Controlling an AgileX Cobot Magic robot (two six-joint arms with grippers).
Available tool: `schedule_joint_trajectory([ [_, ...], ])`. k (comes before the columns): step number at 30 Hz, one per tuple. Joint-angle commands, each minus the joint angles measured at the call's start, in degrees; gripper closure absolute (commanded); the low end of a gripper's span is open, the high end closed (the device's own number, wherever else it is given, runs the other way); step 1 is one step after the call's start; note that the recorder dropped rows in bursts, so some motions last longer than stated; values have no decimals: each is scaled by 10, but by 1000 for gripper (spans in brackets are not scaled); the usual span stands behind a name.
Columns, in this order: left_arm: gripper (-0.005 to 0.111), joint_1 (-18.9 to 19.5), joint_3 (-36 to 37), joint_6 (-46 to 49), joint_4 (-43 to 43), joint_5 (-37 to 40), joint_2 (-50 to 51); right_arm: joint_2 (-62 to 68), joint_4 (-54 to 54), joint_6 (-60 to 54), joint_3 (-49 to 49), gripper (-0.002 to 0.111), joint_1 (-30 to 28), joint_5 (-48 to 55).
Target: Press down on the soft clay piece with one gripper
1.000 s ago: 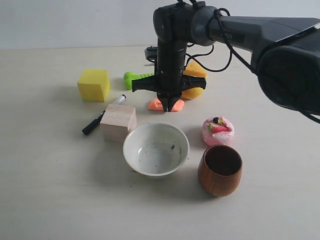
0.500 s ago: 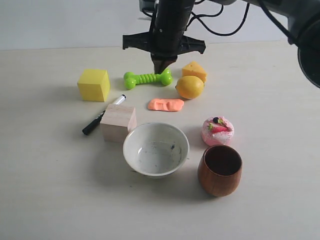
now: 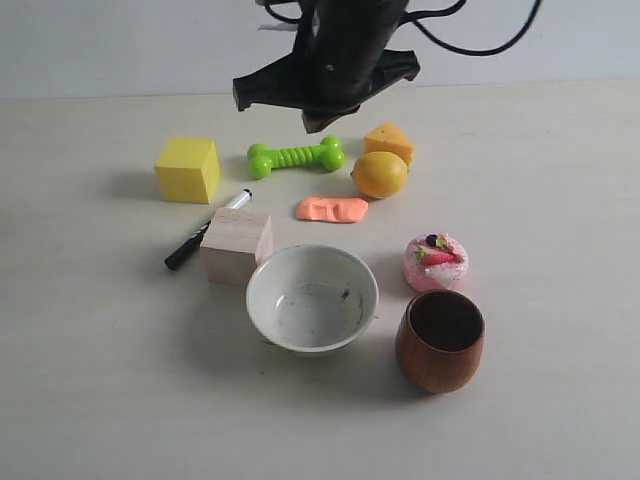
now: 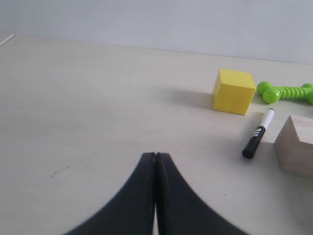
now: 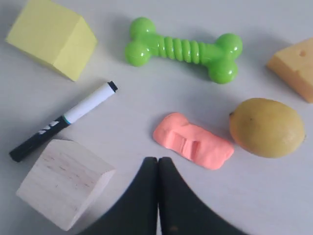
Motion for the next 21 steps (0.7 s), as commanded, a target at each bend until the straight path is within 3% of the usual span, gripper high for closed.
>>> schedule_joint_trajectory([
  [1,107,-4,-1,-1,-2,-3,-3,-127,-5,-8,143,108,0,-96],
  [10,107,-4,-1,-1,-2,-3,-3,-354,1,-8,369,108,0,-184],
  [21,107,-4,-1,-1,-2,-3,-3,-544,10,9,398,108,0,-121],
])
